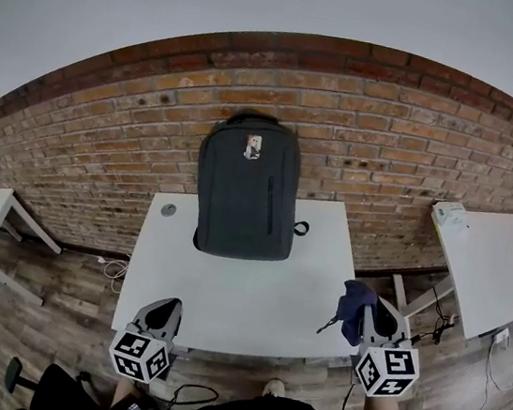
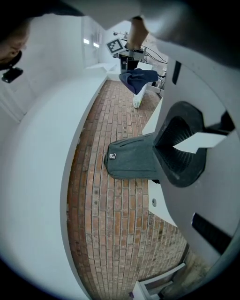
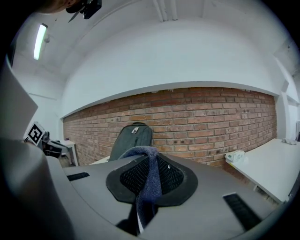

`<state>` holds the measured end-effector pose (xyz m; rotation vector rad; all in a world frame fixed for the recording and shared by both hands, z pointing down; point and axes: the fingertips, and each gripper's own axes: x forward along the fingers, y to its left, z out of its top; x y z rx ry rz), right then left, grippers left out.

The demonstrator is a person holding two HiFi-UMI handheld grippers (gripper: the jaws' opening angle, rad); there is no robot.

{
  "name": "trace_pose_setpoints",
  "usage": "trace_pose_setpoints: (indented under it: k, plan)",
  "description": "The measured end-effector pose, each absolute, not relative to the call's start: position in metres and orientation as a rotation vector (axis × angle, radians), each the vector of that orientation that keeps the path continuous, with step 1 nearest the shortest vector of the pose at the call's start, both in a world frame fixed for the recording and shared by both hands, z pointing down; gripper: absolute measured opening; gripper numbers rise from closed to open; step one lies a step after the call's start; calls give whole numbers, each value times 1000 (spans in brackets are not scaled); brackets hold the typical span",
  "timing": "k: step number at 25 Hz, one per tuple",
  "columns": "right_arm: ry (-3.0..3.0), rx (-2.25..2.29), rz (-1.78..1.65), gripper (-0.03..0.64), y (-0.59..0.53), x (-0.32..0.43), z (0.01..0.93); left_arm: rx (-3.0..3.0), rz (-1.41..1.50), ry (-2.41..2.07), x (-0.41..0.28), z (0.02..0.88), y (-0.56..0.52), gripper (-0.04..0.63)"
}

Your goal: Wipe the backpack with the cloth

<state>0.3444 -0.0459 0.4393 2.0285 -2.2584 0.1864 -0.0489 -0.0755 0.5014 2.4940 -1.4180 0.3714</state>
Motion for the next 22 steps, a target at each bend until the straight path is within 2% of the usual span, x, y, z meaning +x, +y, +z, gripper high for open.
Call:
trace_pose_setpoints:
  k: [10, 22]
  plan:
    - [-2320, 1980, 96, 35, 25, 265, 426, 2446, 277, -1479, -121, 509, -9, -3]
    - [-2136, 2071, -85, 35, 152, 213, 400, 2488, 228, -1391, -184, 522, 92, -3]
